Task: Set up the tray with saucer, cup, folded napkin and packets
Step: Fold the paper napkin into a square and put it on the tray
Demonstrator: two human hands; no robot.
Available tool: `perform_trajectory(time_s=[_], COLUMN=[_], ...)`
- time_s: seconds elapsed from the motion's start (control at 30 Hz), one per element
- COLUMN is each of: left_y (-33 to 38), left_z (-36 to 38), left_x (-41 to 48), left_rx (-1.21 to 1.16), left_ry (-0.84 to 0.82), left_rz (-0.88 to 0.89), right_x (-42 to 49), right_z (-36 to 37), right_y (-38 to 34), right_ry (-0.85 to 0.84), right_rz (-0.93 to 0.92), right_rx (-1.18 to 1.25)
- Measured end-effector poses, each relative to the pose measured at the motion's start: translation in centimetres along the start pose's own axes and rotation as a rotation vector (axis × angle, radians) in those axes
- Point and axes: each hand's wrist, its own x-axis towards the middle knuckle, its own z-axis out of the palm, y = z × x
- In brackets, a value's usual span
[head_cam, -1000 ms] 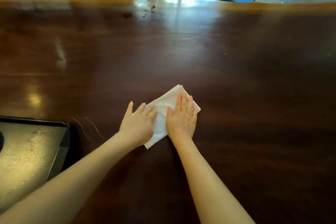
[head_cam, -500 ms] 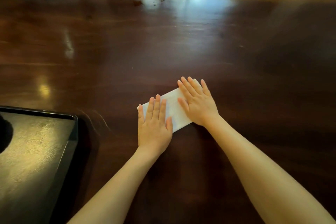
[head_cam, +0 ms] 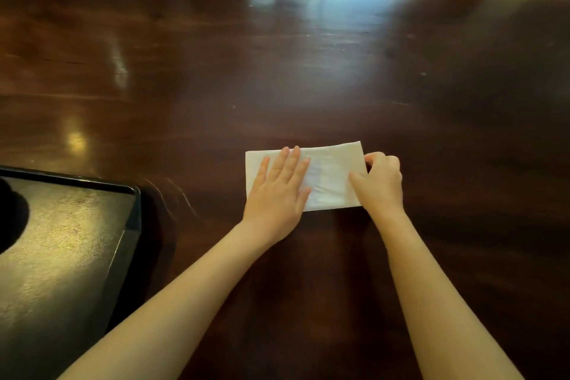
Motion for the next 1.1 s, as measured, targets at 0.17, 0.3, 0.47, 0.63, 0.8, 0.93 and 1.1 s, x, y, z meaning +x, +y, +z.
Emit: perform_trajectory(time_s=[0.17, 0.3, 0.47, 0.63, 0.8, 0.93, 1.1], left_y=[0.8, 0.4, -1.7, -3.0, -4.3, -4.9, -5.4], left_z=[1.5, 0.7, -2.1, -3.0, -3.0, -3.1, -3.0], left_x=[-0.5, -0.3, -2.2, -2.5, -2.5, -2.9, -3.0], left_rx=[0.023, -0.033, -0.463, -0.76, -0.885, -0.92, -0.937], left_ry=[-0.028, -0.103, 0.262, 0.29, 0.259, 0.271, 0.265], left_rz=[-0.029, 0.016, -0.382, -0.685, -0.69, -0.638, -0.619], right_x=[1.1, 0.3, -2.4, -5.8, -8.6, -9.7, -10.2], right_z=[-2.0, -3.0, -2.6, 0.1, 4.2, 6.5, 7.8], right_y=[-1.4, -2.8, -6.2, -8.9, -9.7, -8.5, -7.0], right_ry=[-0.267, -0.315, -0.177, -0.025, 0.077, 0.128, 0.154], right_rz=[0.233, 0.217, -0.006, -0.183, -0.309, -0.39, -0.513], right_rx=[0.142, 0.298, 0.174, 0.003, -0.019, 0.0, 0.09])
